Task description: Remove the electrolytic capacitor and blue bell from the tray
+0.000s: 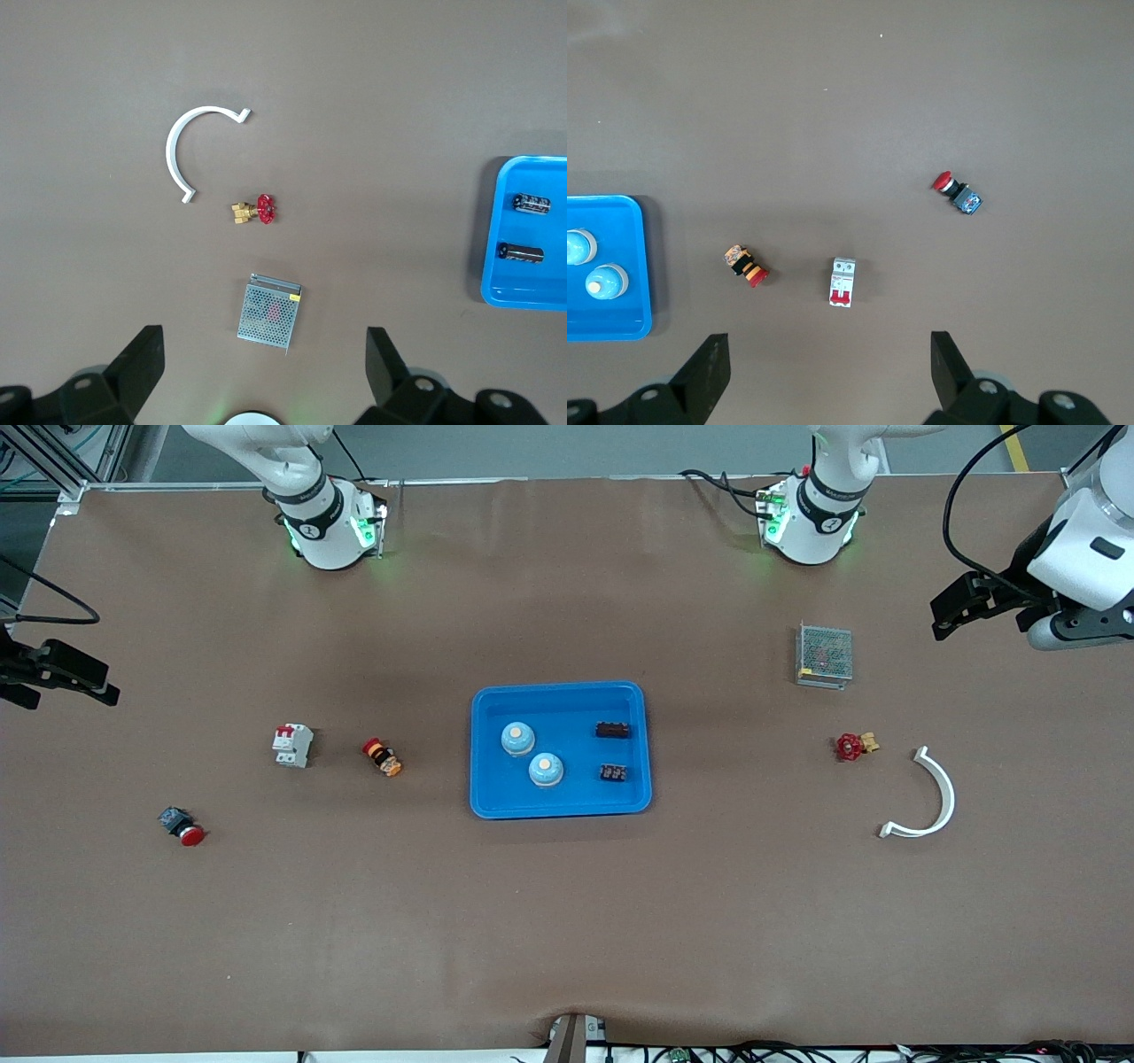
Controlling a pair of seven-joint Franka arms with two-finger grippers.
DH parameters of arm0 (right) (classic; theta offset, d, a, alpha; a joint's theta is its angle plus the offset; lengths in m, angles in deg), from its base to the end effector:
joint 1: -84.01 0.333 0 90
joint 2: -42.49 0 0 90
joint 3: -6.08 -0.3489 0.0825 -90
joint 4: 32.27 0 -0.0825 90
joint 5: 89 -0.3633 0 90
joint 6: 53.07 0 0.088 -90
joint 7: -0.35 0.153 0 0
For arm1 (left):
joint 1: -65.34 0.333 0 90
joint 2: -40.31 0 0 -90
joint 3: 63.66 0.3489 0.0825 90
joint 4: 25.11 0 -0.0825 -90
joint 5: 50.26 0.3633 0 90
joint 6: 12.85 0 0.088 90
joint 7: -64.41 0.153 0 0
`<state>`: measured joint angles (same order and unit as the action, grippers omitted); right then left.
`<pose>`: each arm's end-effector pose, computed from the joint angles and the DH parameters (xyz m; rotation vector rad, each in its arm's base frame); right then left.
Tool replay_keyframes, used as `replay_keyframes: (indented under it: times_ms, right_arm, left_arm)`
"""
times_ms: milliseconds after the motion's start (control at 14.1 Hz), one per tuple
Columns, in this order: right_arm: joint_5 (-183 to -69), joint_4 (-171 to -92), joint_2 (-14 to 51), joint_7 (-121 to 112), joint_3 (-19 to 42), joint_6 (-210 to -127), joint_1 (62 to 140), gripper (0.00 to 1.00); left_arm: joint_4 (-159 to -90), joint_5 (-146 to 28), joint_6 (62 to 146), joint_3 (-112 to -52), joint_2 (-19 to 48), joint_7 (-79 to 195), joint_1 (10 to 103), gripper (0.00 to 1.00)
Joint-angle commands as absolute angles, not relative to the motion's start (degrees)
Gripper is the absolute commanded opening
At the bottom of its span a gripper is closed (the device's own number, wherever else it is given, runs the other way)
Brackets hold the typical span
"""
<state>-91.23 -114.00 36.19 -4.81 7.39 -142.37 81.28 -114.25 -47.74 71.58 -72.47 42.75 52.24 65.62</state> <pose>0.5710 -0.0335 0.6148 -3.1067 -0.0320 -0.0389 0.5027 -0.0701 0.6319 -3.0827 -0.1036 0.0469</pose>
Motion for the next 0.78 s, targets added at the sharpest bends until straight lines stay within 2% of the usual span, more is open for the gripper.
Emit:
replay_keyframes:
  times_ms: [0,711]
  right_arm:
    - [-91.02,-113.22,36.33,-4.3,7.49,-141.93,81.29,1.0]
    - [-91.02,-113.13,36.33,-4.3,7.58,-142.02,81.29,1.0]
  left_arm:
    - [-113.71,-48.41,69.95,-72.62,43.21,53.42,65.87,1.0]
    - [-114.5,-48.59,69.77,-73.85,41.98,51.49,65.43,1.0]
